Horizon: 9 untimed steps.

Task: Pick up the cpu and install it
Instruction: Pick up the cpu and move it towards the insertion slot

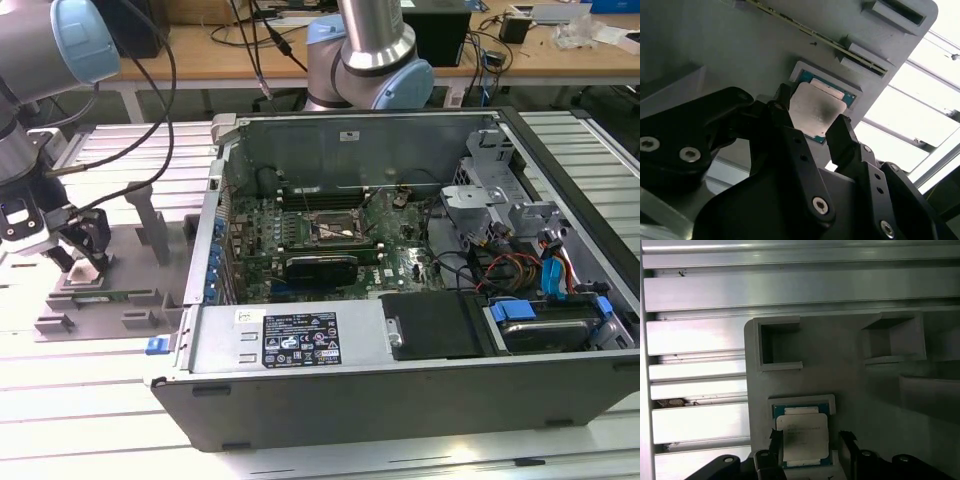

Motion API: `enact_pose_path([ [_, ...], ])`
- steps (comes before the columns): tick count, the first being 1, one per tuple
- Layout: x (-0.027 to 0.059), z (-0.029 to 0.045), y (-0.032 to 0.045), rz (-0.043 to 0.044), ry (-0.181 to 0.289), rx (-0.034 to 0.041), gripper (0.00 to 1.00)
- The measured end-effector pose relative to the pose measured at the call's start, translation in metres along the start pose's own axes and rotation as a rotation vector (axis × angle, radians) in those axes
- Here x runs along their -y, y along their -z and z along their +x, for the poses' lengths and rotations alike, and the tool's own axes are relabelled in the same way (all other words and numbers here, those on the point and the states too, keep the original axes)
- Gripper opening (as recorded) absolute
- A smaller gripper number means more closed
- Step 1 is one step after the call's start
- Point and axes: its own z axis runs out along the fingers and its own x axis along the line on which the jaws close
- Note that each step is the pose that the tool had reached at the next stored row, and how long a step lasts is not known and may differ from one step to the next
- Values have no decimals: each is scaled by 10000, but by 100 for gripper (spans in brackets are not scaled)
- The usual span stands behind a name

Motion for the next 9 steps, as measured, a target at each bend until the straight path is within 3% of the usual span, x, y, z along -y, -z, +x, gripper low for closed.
enact_pose_path([
  [2, 0, 38, -10, 10, -1, 0, 56],
  [9, 0, 44, -29, 11, 0, -1, 56],
])
